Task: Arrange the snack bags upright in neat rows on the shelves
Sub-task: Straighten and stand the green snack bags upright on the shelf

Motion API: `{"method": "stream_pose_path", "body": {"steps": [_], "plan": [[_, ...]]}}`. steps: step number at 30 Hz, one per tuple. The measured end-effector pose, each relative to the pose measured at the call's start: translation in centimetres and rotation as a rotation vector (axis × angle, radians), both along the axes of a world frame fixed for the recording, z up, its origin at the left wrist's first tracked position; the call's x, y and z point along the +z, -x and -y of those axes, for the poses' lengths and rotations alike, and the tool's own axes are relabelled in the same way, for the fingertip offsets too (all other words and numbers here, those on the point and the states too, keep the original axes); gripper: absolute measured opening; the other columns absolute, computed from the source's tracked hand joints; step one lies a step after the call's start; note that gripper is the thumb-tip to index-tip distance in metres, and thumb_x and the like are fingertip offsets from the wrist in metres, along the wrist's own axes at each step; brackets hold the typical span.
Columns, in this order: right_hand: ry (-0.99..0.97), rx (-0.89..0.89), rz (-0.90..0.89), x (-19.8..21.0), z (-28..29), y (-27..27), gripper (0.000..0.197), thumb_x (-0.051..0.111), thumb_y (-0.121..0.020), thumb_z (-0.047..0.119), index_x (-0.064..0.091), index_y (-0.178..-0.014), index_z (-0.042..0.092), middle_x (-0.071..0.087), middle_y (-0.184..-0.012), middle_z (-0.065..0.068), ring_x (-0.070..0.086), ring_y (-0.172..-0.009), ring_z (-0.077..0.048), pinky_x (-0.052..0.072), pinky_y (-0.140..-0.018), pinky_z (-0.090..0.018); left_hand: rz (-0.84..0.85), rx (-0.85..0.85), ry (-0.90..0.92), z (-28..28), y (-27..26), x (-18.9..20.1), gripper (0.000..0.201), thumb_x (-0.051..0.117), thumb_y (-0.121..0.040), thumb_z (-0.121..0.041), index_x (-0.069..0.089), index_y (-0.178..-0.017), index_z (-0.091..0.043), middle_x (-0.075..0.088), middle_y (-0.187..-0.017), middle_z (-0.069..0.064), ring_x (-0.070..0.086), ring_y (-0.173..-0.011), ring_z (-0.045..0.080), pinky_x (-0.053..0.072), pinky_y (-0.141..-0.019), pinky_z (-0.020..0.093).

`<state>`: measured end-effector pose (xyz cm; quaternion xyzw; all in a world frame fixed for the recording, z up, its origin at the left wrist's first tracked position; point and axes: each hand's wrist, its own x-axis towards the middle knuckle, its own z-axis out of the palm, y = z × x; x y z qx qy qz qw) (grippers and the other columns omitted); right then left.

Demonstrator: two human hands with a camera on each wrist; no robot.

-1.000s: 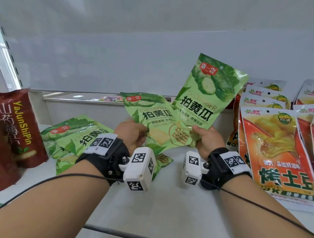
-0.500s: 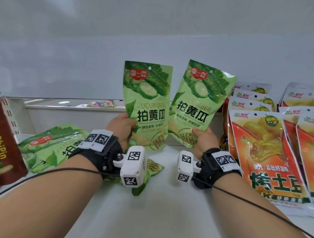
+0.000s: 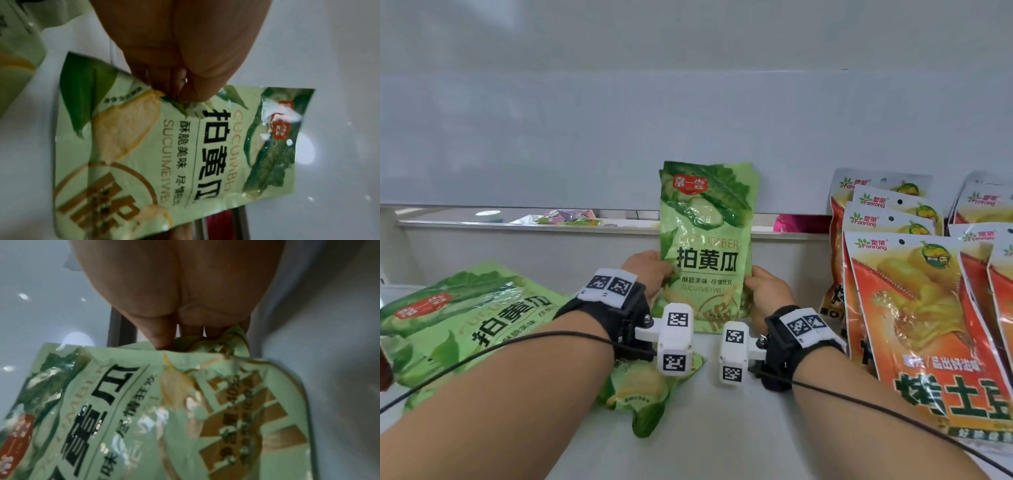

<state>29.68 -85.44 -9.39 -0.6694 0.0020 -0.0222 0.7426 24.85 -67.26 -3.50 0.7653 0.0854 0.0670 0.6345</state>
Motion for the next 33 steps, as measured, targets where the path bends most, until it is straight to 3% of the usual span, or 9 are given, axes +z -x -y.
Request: {"method": "stream_pose_path", "body": {"steps": [3, 9, 15, 18, 22, 26, 29, 31, 33], "plan": [[0.034, 0.018, -0.047, -0.6, -0.1, -0.4, 0.028, 0.047, -0.088, 0.011, 0.071, -0.09, 0.025, 0.073, -0.096, -0.011, 0.068, -0.094, -0.034, 0.052, -0.088, -0.054, -0.088, 0.027, -0.199, -0.2, -0.7, -0.7, 0.029, 0.054, -0.087, -0.002, 0.057, -0.115, 0.005, 0.061, -0.119, 0.026, 0.062, -0.101, 0.036, 0.051, -0.093, 0.05], [0.008, 0.026, -0.099, -0.6, -0.3, -0.8, 0.036, 0.046, -0.081, 0.0, 0.074, -0.081, 0.023, 0.073, -0.092, -0.016, 0.068, -0.09, -0.037, 0.052, -0.087, -0.053, -0.084, 0.032, -0.245, 0.2, -1.0, -0.7, 0.032, 0.055, -0.085, 0.002, 0.057, -0.117, 0.005, 0.062, -0.118, 0.026, 0.063, -0.101, 0.035, 0.053, -0.091, 0.049], [-0.013, 0.019, -0.123, -0.6, -0.3, -0.9, 0.041, 0.044, -0.085, 0.005, 0.077, -0.069, 0.024, 0.074, -0.084, -0.015, 0.07, -0.085, -0.036, 0.055, -0.083, -0.05, -0.074, 0.085, -0.22, -0.3, -0.8, -1.1, 0.006, 0.066, -0.084, -0.007, 0.061, -0.087, -0.008, 0.068, -0.106, 0.02, 0.065, -0.102, 0.036, 0.051, -0.093, 0.051], [-0.02, -0.065, -0.138, -0.3, 0.0, -0.7, 0.032, 0.044, -0.09, 0.011, 0.075, -0.091, 0.013, 0.073, -0.081, -0.012, 0.068, -0.072, -0.027, 0.058, -0.074, -0.044, -0.045, 0.113, -0.236, -0.2, -0.5, -0.6, 0.038, 0.063, -0.085, -0.005, 0.057, -0.122, -0.008, 0.065, -0.113, 0.016, 0.064, -0.099, 0.03, 0.053, -0.09, 0.046], [0.04, -0.182, -0.038, 1.5, 0.8, 0.8, 0.033, 0.044, -0.091, 0.007, 0.056, -0.122, 0.004, 0.062, -0.119, -0.019, 0.059, -0.104, -0.03, 0.043, -0.097, -0.044, 0.043, 0.198, -0.247, -0.3, 0.3, 1.1, 0.05, 0.056, -0.09, -0.011, 0.044, -0.138, -0.015, 0.061, -0.11, 0.008, 0.059, -0.075, 0.015, 0.047, -0.058, 0.027], [0.17, -0.328, 0.124, 4.2, 0.2, 4.0, 0.017, 0.045, -0.089, 0.009, 0.059, -0.099, 0.011, 0.062, -0.102, -0.01, 0.06, -0.095, -0.026, 0.051, -0.083, -0.037, 0.173, 0.235, -0.139, -1.9, 2.6, 2.8, 0.043, 0.058, -0.086, -0.013, 0.052, -0.128, -0.019, 0.059, -0.12, 0.01, 0.059, -0.106, 0.028, 0.049, -0.093, 0.041], [0.095, -0.101, 0.161, 5.4, -2.4, 7.0, 0.015, 0.054, -0.086, 0.006, 0.062, -0.084, 0.018, 0.062, -0.083, -0.002, 0.057, -0.07, -0.014, 0.049, -0.06, -0.023, 0.228, 0.246, -0.106, -4.3, 4.9, 3.5, 0.015, 0.059, -0.085, -0.012, 0.06, -0.094, -0.023, 0.061, -0.118, 0.013, 0.056, -0.11, 0.029, 0.045, -0.102, 0.046], [0.204, 0.091, 0.145, 5.7, -4.7, 8.4, 0.018, 0.056, -0.085, 0.003, 0.063, -0.08, 0.019, 0.062, -0.081, -0.001, 0.056, -0.071, -0.015, 0.048, -0.067, -0.027, 0.23, 0.254, -0.125, -6.0, 6.9, 3.5, 0.016, 0.058, -0.085, -0.01, 0.061, -0.079, -0.025, 0.062, -0.119, 0.018, 0.057, -0.103, 0.029, 0.045, -0.102, 0.047], [0.443, 0.253, 0.13, 5.7, -6.4, 8.7, 0.015, 0.055, -0.087, 0.005, 0.067, -0.093, 0.013, 0.058, -0.081, 0.002, 0.054, -0.078, -0.016, 0.047, -0.075, -0.032, 0.212, 0.265, -0.159, -7.1, 7.9, 3.6, 0.016, 0.057, -0.086, -0.009, 0.064, -0.083, -0.023, 0.062, -0.122, 0.018, 0.057, -0.108, 0.032, 0.045, -0.101, 0.044]]}}
